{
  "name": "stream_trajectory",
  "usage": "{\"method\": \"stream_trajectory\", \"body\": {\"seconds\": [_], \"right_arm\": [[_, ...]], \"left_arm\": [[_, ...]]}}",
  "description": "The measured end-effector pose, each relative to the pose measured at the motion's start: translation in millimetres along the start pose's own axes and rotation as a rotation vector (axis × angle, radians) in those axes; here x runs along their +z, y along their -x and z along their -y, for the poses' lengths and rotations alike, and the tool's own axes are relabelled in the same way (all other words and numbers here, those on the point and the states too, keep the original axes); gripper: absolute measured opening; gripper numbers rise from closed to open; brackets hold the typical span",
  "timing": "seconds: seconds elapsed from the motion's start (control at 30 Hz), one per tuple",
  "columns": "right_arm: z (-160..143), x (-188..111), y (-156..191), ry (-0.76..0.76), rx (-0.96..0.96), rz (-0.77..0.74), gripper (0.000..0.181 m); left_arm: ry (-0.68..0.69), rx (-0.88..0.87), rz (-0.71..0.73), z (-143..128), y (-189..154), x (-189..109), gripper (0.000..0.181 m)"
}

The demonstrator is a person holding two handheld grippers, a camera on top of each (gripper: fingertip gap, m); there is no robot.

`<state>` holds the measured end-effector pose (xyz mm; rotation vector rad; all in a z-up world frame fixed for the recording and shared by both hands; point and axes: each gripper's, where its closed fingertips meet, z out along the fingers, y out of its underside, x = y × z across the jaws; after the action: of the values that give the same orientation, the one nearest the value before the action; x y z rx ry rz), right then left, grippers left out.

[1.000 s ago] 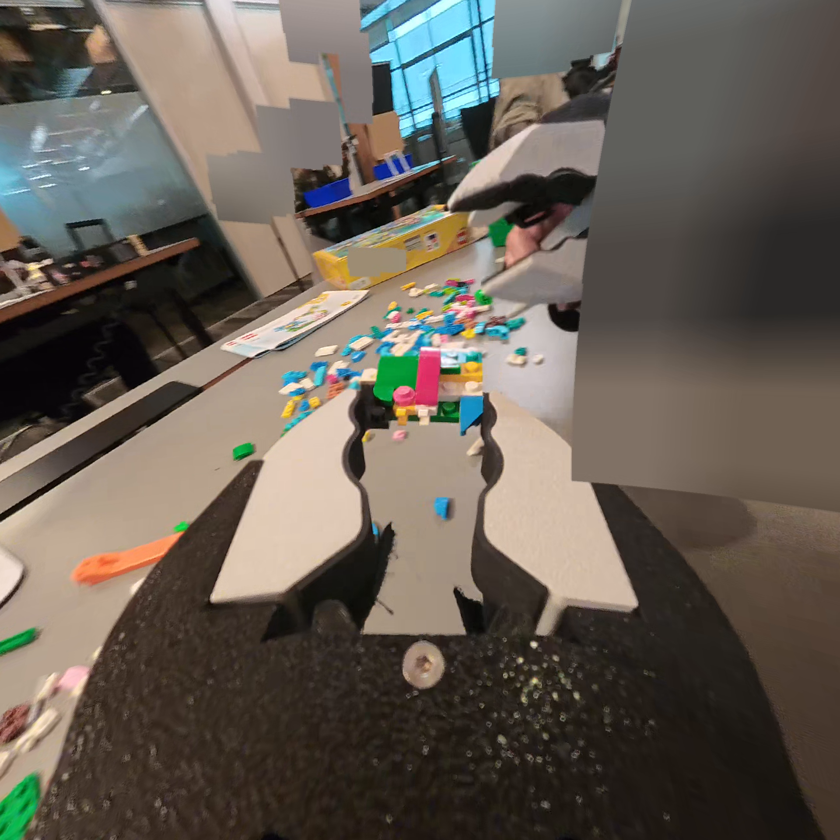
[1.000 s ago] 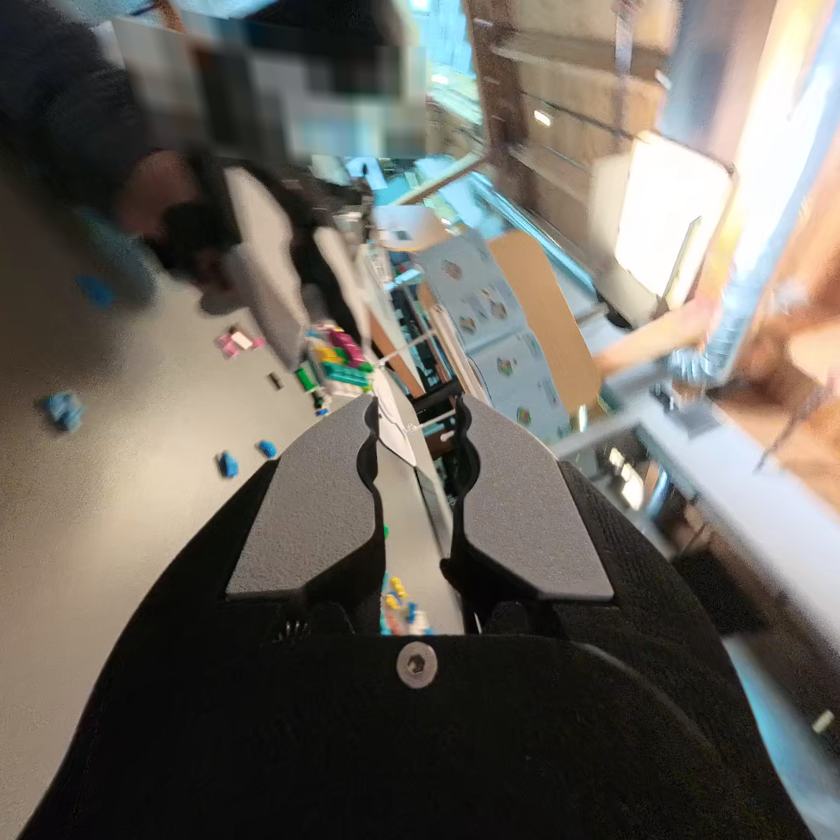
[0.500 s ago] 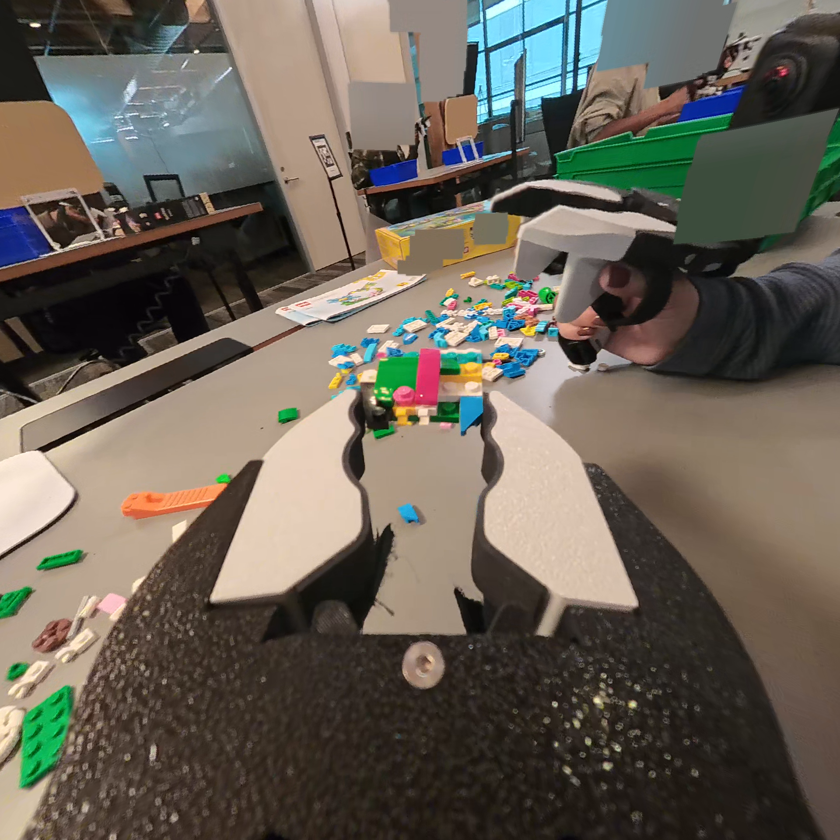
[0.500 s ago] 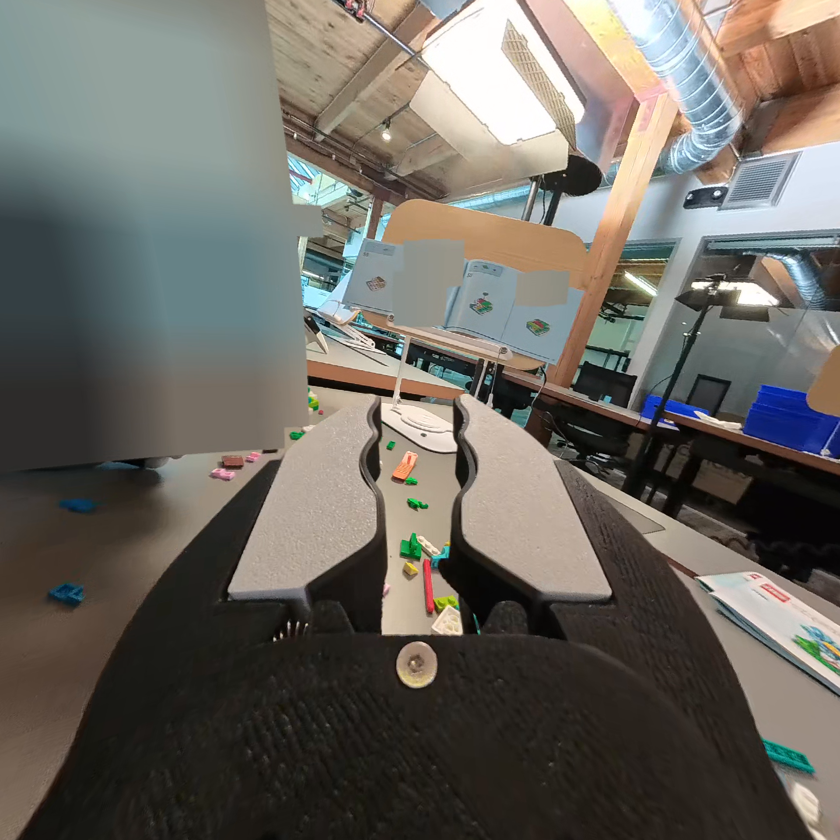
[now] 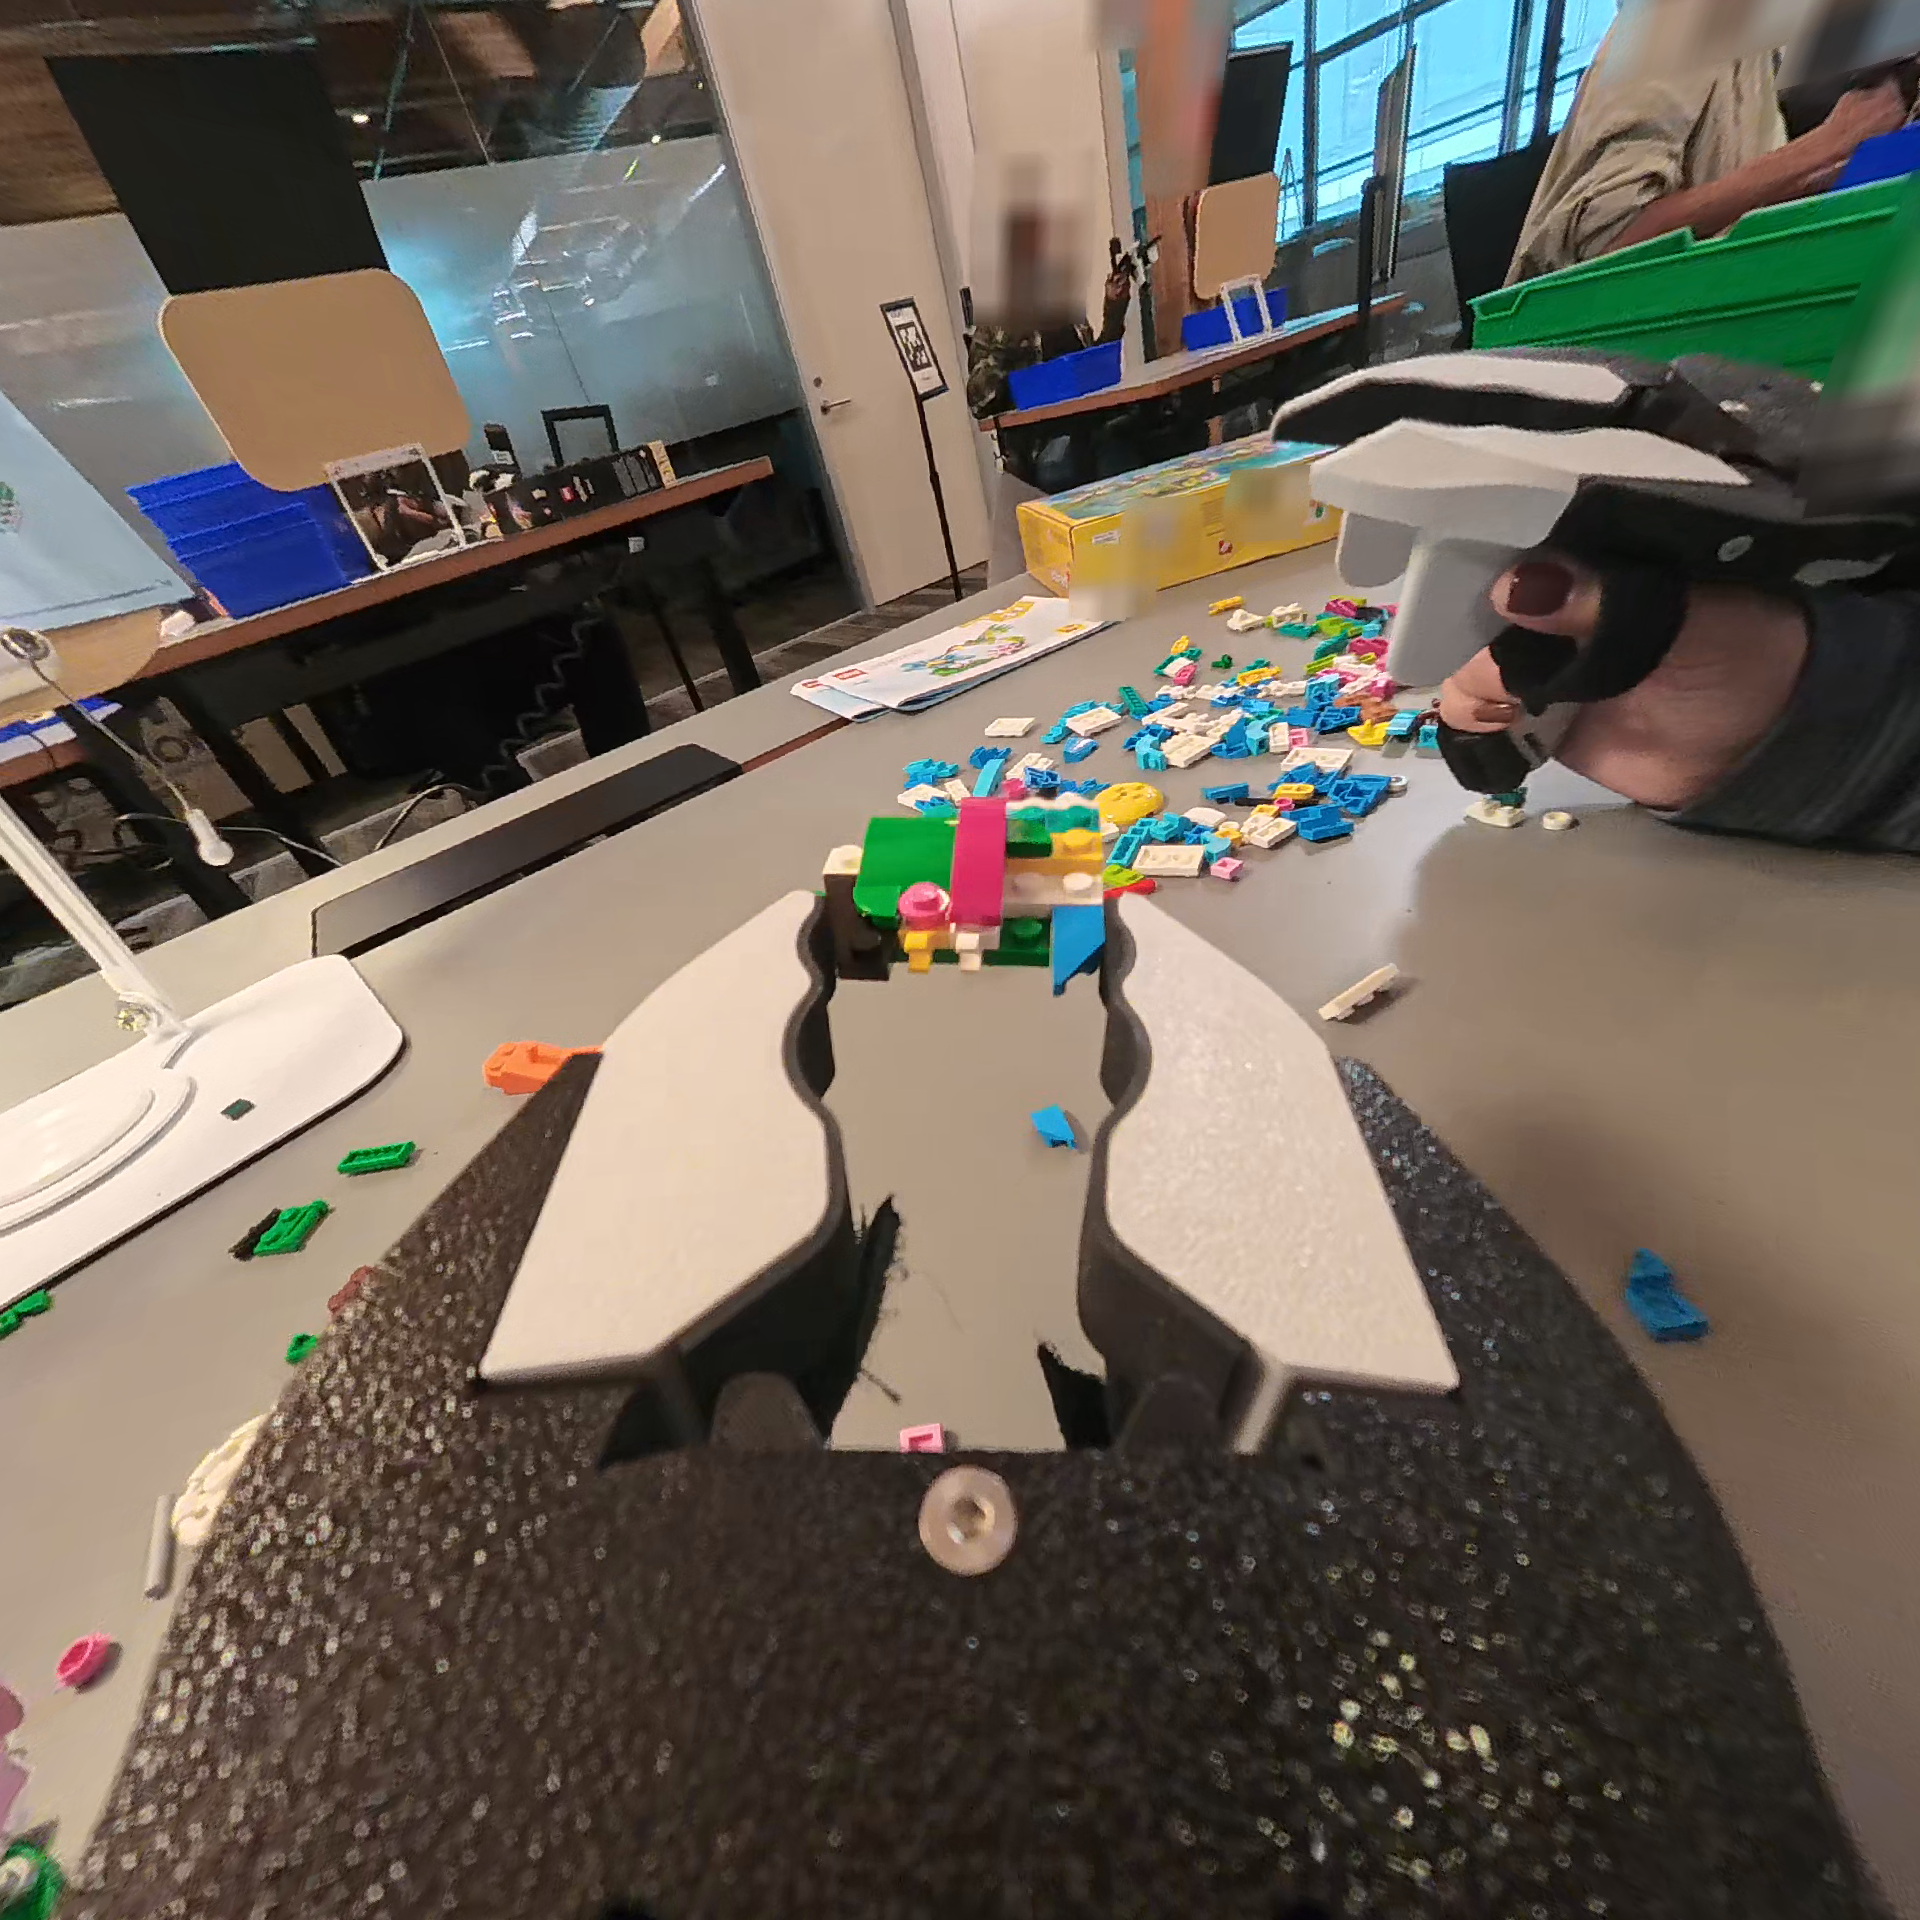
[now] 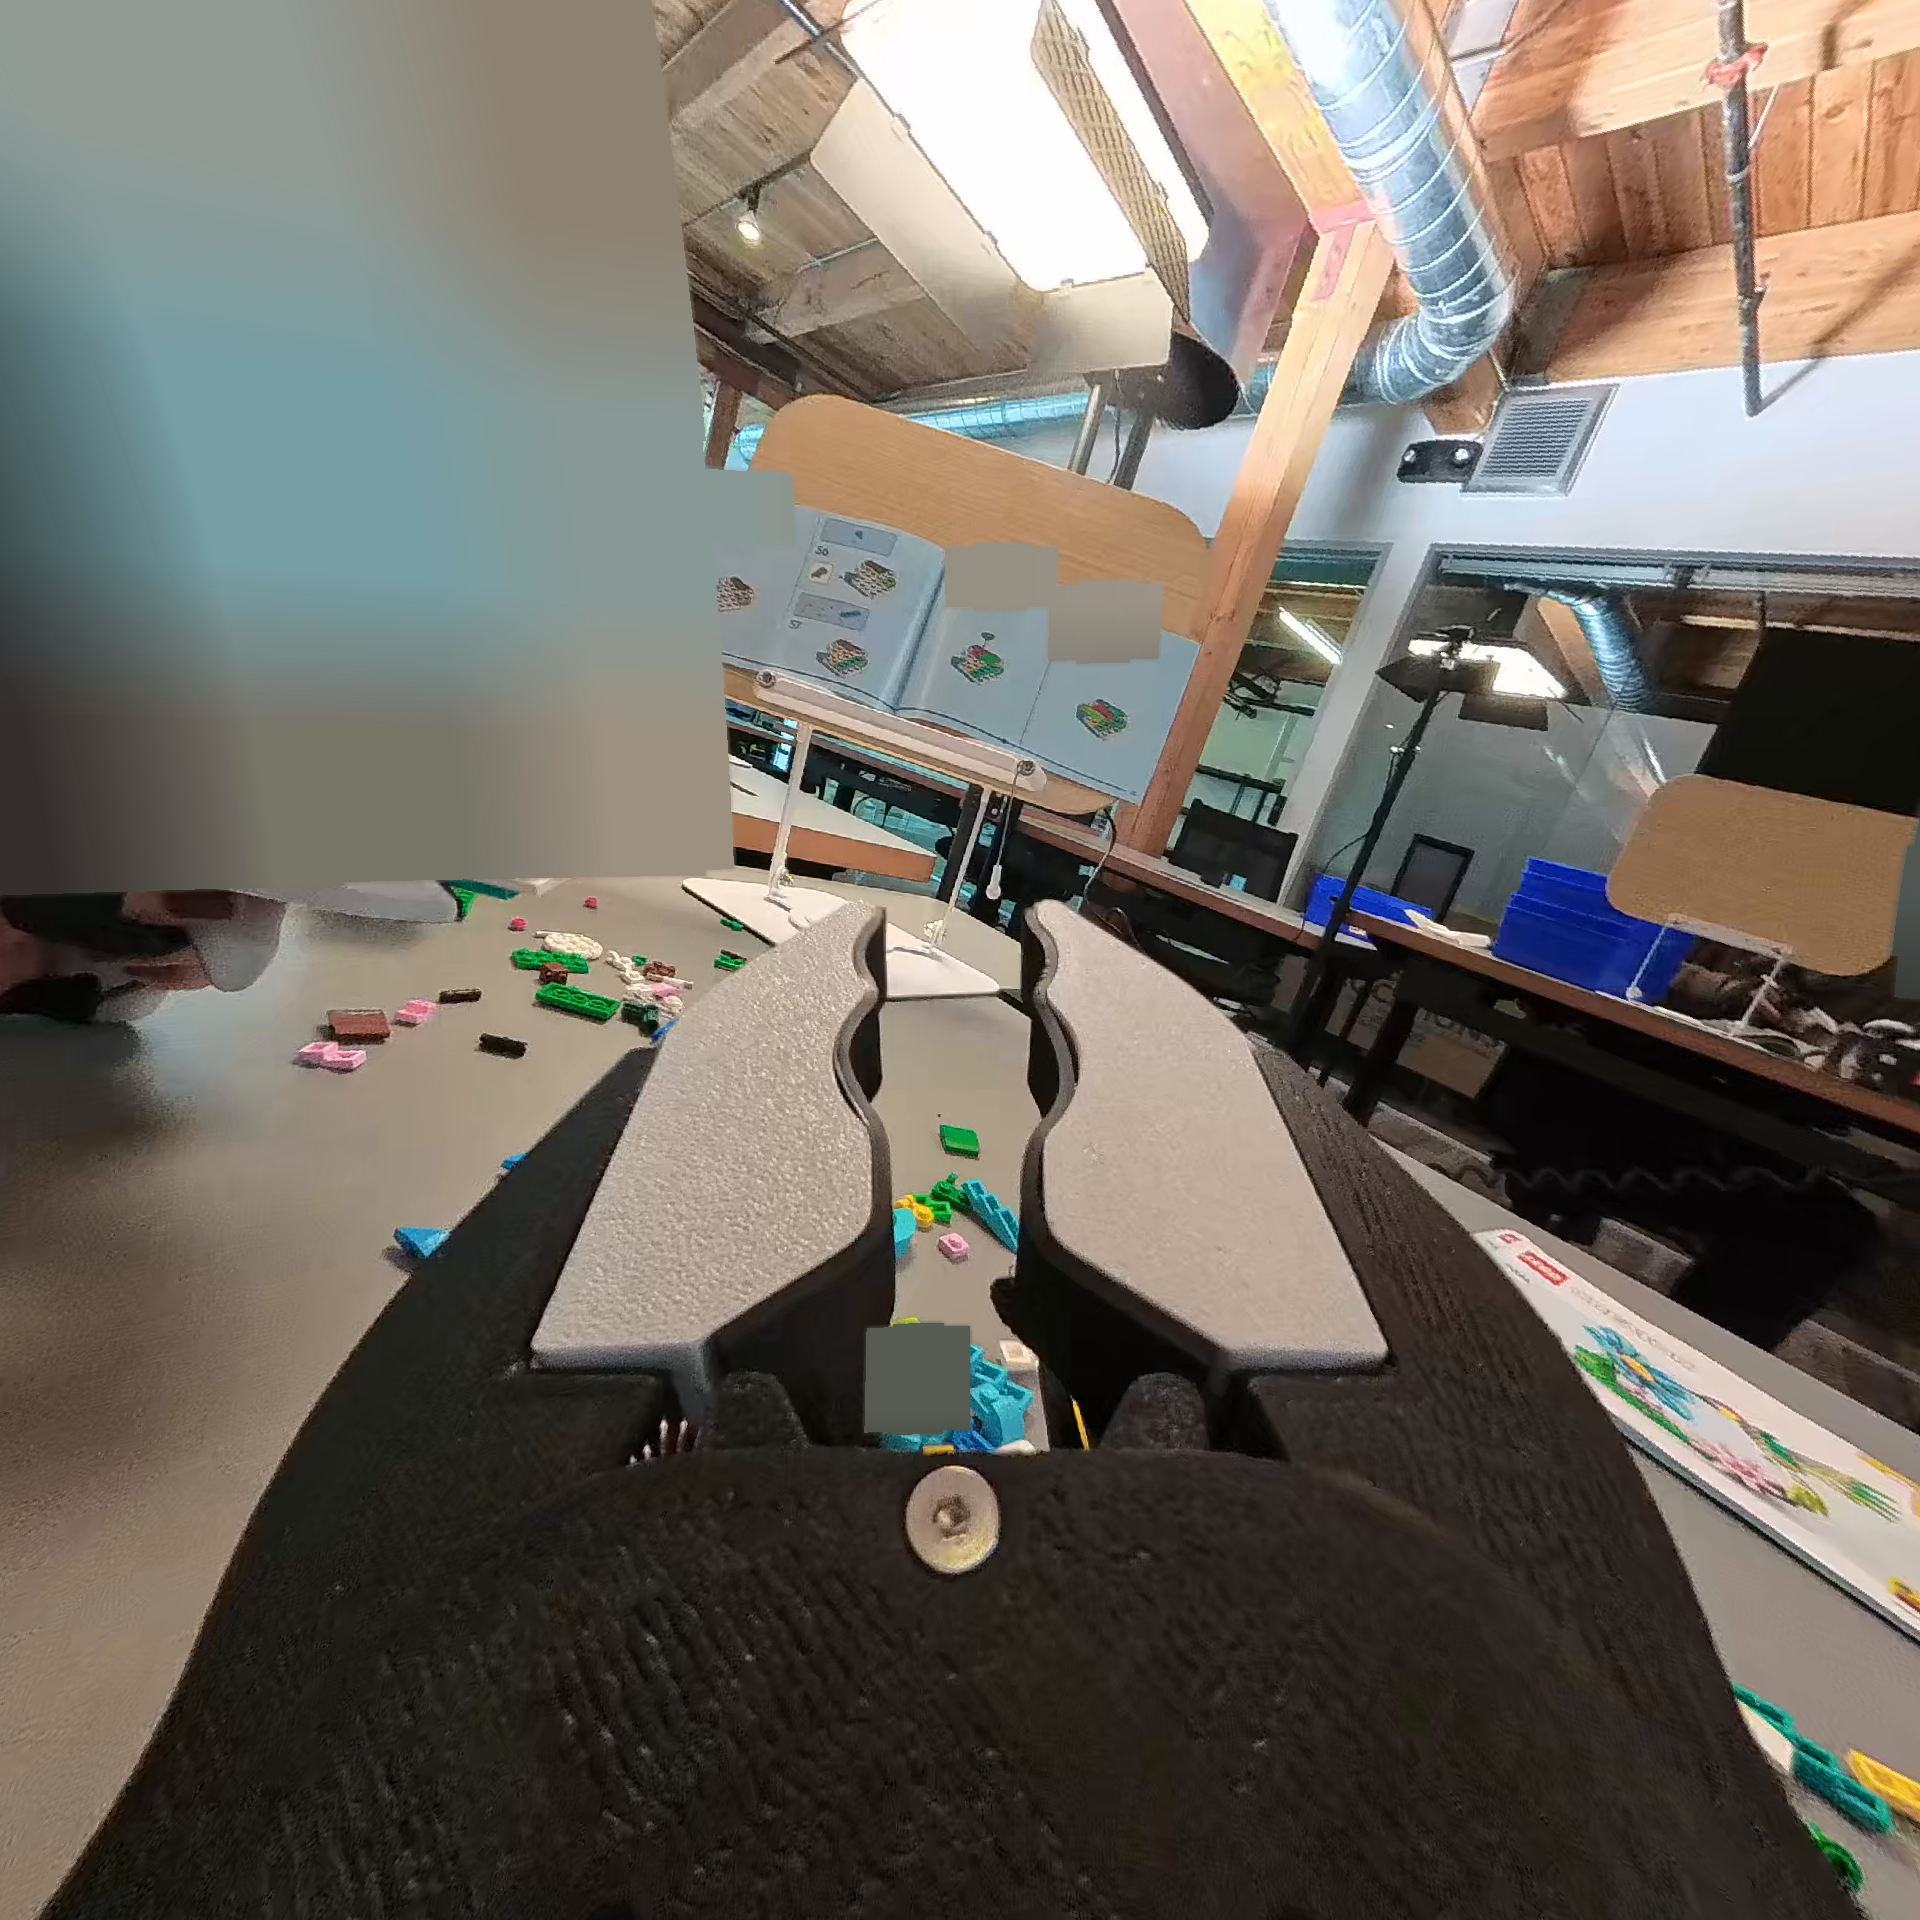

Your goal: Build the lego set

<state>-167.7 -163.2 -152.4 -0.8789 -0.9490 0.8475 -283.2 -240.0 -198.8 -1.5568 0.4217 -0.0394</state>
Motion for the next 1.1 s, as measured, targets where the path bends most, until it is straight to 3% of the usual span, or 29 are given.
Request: {"method": "stream_trajectory", "body": {"seconds": [0.4, 0.57, 0.73, 0.9, 1.1], "right_arm": [[0.2, -1.7, -4.2, -0.003, -0.019, -0.015, 0.019], [7.2, -4.5, -3.2, -0.043, -0.012, -0.006, 0.016], [10.1, -12.1, -23.5, -0.027, -0.066, -0.108, 0.015], [17.9, -40.8, -74.2, 0.057, -0.306, -0.301, 0.009], [2.0, -114.9, -179.0, 0.205, -0.251, -0.614, 0.009]], "left_arm": [[0.069, 0.134, -0.106, -8.6, -29.7, 1.0, 0.049], [-0.071, -0.121, -0.038, 13.5, -15.4, -11.8, 0.049], [-0.084, -0.151, -0.003, 13.5, -6.4, -16.4, 0.049], [-0.038, -0.082, -0.031, 9.0, -17.0, -11.4, 0.049], [-0.036, -0.056, -0.049, 9.0, -21.8, -11.1, 0.049]]}}
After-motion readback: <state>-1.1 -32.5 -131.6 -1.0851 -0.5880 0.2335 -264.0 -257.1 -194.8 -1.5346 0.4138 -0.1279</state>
